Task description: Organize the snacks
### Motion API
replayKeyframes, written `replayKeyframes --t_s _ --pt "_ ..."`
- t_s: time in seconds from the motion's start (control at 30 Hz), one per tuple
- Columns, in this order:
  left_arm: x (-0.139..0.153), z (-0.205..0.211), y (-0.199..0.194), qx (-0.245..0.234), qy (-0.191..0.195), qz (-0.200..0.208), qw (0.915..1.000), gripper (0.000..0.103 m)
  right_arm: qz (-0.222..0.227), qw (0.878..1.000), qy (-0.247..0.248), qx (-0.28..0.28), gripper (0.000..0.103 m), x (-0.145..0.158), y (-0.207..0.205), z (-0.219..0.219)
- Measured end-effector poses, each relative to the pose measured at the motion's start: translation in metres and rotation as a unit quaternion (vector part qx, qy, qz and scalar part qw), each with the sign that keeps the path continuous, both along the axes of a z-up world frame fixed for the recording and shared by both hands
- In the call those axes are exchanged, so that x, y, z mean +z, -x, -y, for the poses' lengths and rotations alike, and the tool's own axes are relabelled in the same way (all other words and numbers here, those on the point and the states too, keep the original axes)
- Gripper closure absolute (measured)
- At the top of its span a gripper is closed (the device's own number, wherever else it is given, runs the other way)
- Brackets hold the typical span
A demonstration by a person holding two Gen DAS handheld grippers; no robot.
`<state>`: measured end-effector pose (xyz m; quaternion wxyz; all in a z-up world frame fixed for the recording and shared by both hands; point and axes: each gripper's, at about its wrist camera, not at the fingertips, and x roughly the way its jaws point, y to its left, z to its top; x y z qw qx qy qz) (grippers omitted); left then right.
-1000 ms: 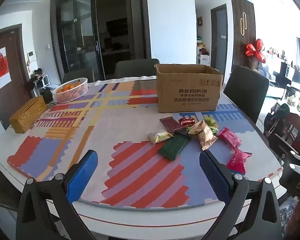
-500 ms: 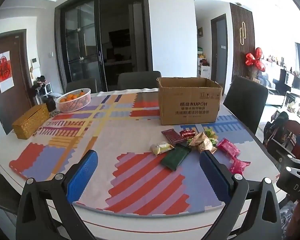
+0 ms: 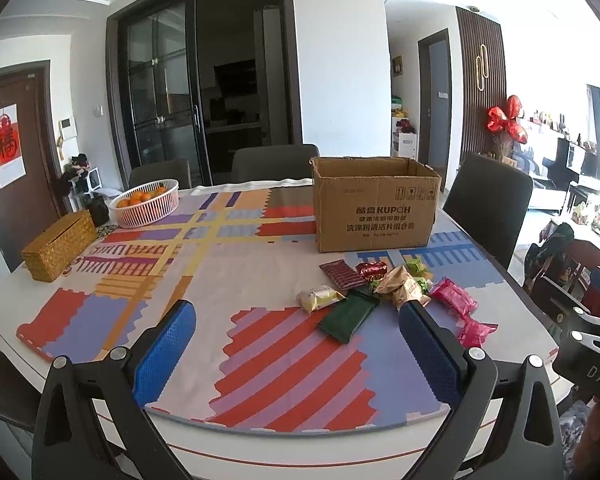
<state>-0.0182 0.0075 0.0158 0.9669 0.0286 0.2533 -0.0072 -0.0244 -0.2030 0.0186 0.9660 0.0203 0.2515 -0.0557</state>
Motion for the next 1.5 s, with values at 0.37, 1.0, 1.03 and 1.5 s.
replayKeyframes --t_s 0.37,1.0,1.03,1.5 --pt "-0.0005 0.0 -0.0012 -0.001 0.0 -0.006 1.0 0.0 -0.003 1.0 -0.003 0.005 0.0 -0.0005 -0.0015 -0.0016" --pt "0.0005 0.0011 -0.0034 -0.005 0.0 -0.004 1.0 0.0 -0.003 1.0 -0.006 0.009 0.0 -0.001 -0.0019 -0.0027" --pt "0.0001 0.001 -0.0026 -0.005 0.0 -0.004 1.0 0.0 -0.003 1.0 -0.006 0.008 0.0 -0.0009 -0.0017 -0.0027" --pt "-0.0001 0.0011 -0.0022 -0.005 0.001 -0.004 1.0 0.0 -0.003 1.0 -0.005 0.009 0.0 -0.0009 -0.0016 -0.0039"
